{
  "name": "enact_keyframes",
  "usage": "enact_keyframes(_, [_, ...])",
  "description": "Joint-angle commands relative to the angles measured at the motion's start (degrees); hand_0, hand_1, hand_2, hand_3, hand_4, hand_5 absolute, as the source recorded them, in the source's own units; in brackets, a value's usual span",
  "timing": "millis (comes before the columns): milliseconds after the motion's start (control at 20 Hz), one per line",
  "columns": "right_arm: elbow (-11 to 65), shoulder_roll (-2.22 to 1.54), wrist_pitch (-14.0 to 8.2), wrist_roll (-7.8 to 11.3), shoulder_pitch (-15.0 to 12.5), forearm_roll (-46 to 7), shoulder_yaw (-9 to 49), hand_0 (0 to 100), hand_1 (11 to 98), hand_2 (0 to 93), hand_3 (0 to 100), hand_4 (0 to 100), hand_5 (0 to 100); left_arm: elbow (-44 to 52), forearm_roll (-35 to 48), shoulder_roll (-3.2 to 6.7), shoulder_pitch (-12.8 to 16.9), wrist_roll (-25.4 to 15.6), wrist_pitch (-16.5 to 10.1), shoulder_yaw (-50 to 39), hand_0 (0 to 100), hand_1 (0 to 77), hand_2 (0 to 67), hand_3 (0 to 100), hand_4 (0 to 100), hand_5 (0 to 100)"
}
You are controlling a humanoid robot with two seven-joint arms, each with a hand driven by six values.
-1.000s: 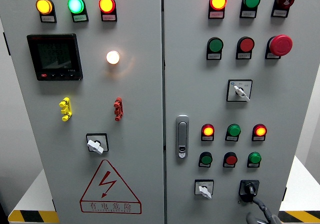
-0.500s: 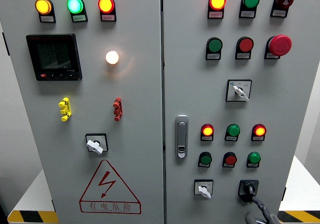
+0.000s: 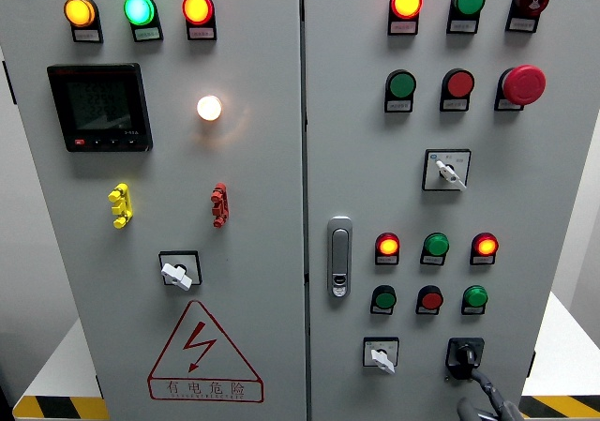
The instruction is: Trip black knob to open circuit
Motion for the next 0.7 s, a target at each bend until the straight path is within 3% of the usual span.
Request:
enact_keyframes(0, [0.12, 0.0, 0.05, -0.05, 0.01, -0.01, -0.25, 92, 50.1, 3.7, 95, 100, 100, 0.0, 0.0, 0.02, 0.03, -0.02, 0.0, 0.0, 0, 3.2, 12.9, 21, 7, 2])
enact_keyframes(650, [0.56, 0.0, 0.05, -0.4, -0.08, -0.01, -1.48, 93, 49.3, 3.7, 97, 100, 100, 0.0, 0.0, -0.07, 0.03, -0.02, 0.0, 0.0, 0, 3.2, 12.9, 21, 7, 2])
